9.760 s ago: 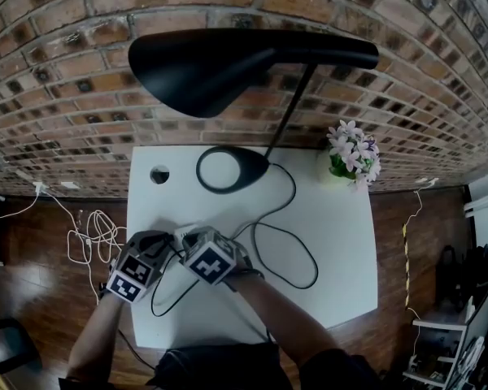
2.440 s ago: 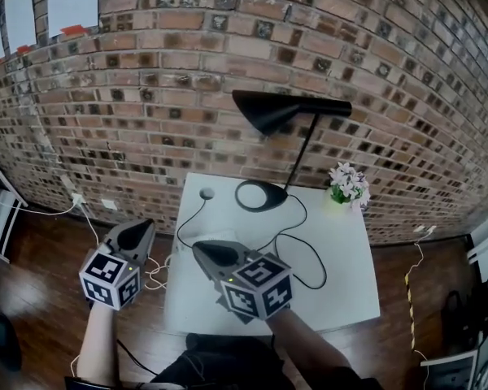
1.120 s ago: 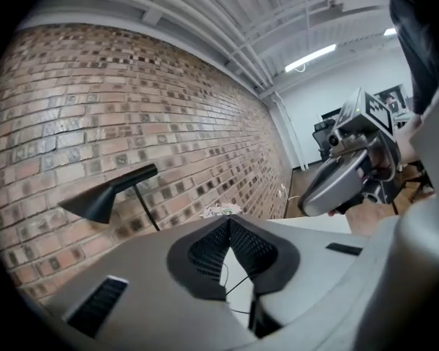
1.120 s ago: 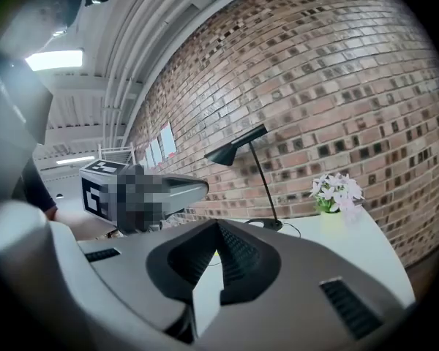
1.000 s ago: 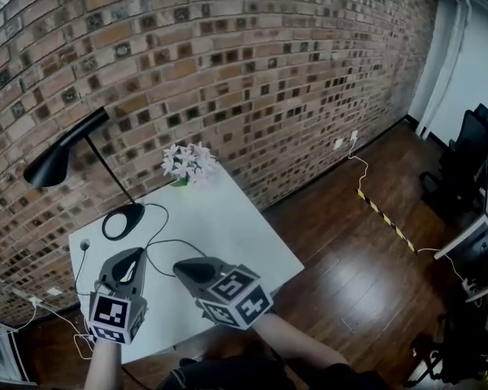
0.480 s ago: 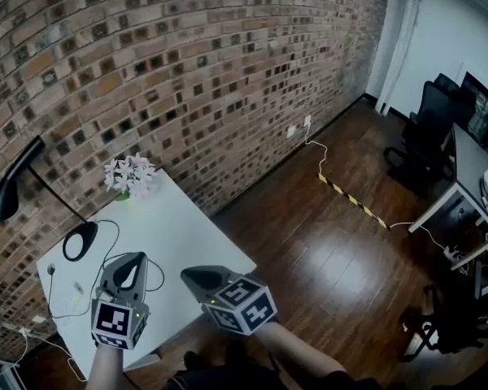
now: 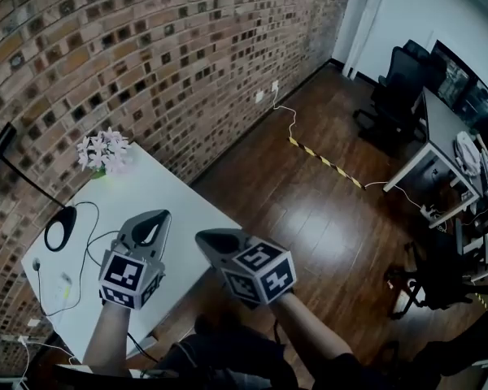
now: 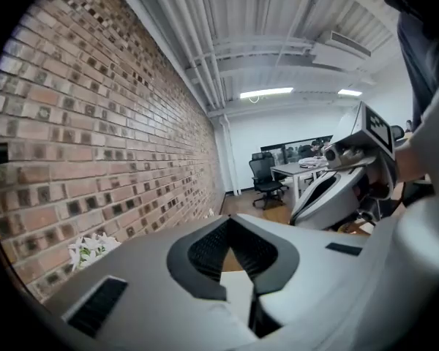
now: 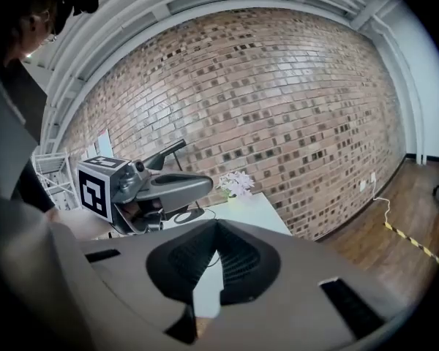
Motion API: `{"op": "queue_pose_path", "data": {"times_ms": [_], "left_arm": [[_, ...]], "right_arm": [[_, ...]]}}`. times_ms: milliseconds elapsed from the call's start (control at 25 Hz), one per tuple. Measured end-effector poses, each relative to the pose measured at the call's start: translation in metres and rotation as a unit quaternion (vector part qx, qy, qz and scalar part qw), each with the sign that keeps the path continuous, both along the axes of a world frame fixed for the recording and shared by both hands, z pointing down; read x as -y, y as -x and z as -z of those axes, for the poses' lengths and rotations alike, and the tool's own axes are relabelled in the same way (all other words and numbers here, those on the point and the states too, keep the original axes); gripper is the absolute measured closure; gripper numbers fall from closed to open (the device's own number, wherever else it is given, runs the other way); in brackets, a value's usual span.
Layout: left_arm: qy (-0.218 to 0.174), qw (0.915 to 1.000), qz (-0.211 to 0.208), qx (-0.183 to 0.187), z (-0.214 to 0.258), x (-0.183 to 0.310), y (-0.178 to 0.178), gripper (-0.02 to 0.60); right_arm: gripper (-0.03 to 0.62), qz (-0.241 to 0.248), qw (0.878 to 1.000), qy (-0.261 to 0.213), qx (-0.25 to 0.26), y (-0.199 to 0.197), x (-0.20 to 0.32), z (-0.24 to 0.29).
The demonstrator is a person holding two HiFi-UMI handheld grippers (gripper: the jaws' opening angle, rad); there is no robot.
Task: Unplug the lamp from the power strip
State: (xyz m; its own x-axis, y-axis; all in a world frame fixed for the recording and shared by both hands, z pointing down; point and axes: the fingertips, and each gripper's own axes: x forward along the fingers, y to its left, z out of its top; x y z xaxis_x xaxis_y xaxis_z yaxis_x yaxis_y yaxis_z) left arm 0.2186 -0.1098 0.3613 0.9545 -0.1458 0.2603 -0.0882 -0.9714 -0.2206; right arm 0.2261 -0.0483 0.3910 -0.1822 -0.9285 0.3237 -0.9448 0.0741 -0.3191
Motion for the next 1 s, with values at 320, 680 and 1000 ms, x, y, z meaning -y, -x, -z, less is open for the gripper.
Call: {"op": "queue_pose_path", "data": {"times_ms": [320,680,1000], "left_arm": [[-0.002,0.9972,-0.075,-0.001,-0.006,-0.010,-0.003,0.588],[0.051,0.9927,-0.107,-0.025,-0.003,-0.007,-0.005,0.588],[0.088,0.9802,-0.176,-0.022,-0.019,-0.046,-0.036,0.588]], "right_arm": [[0.592,-0.039,0.999,0.007,-0.012,0.005,0.013,0.008],[0.592,-0.084,0.996,0.019,-0.032,0.004,0.018,0.008],[0.591,-0.145,0.986,0.049,-0.059,-0.017,-0.028,-0.003]]}}
